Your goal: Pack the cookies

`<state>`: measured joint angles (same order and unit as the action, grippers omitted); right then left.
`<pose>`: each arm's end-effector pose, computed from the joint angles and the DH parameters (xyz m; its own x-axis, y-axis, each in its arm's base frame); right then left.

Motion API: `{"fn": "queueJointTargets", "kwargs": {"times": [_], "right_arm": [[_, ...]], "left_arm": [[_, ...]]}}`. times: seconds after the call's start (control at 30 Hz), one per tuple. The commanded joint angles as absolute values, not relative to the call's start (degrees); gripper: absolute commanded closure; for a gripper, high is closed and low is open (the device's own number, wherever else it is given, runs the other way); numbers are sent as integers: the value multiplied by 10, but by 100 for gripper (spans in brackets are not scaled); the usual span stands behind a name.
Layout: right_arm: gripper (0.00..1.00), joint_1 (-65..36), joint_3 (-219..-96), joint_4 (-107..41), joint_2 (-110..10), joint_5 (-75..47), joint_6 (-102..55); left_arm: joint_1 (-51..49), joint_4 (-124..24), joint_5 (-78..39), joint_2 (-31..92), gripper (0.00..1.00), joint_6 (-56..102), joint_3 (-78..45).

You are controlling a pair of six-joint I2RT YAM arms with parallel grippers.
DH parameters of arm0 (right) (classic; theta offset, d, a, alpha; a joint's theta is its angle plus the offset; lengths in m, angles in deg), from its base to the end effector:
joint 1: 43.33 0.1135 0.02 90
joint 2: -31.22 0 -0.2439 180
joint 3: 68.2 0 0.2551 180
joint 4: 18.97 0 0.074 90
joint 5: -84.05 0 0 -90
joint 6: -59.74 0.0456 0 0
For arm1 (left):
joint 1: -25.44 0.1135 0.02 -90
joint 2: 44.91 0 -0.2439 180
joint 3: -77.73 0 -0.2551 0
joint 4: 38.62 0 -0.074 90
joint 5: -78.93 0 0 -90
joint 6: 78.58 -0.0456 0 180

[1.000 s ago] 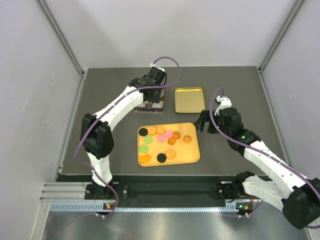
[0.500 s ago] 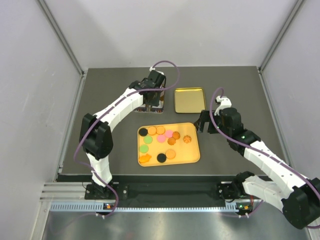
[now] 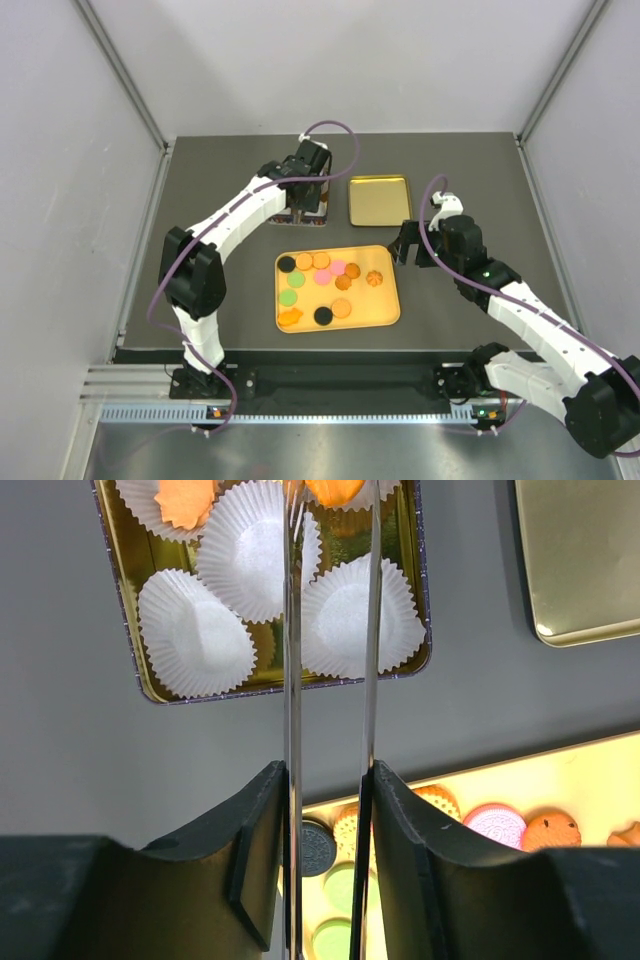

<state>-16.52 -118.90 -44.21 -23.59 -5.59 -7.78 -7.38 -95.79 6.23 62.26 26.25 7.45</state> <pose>0.2127 0.1072 0.2359 -0.5748 0.1379 -0.8066 -0.2450 0.9115 0.3304 0.3560 -0.2135 0.2620 -0.7578 0.1979 -0.6218 0.1850 0.9790 0.0862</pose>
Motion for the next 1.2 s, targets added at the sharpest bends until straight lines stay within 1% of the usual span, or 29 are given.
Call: {"fn": "queueJointTargets", "kwargs": {"times": [0.0, 0.1, 0.17, 0.23, 0.47, 0.63, 0.8, 0.9, 1.0, 1.17], "right_arm": [[0, -171, -1191, -427, -227, -55, -85], [0, -171, -1191, -426, -228, -55, -85], [0, -171, -1191, -427, -228, -54, -84], [0, -171, -1190, -427, -228, -54, -85], [0, -171, -1189, -427, -228, -55, -85], [0, -171, -1191, -427, -229, -55, -85], [0, -171, -1190, -427, -230, -55, -85], [0, -171, -1192, -428, -234, -55, -85], [0, -171, -1192, -427, -235, -55, -85], [0, -171, -1192, -428, -235, -51, -86]], "left_arm": [[-70, -931, 62, 603, 57, 259, 102], [-71, -934, 63, 604, 56, 256, 109], [-70, -934, 61, 603, 53, 253, 117], [-71, -937, 62, 606, 52, 250, 122], [-71, -955, 61, 582, 55, 243, 132], [-71, -986, 19, 526, 56, 243, 121], [-78, -1031, -40, 441, 56, 228, 57], [-100, -1056, -56, 390, 55, 222, 6], [-144, -1066, -49, 353, 55, 238, -38], [-247, -1086, -11, 330, 55, 272, -82]]}}
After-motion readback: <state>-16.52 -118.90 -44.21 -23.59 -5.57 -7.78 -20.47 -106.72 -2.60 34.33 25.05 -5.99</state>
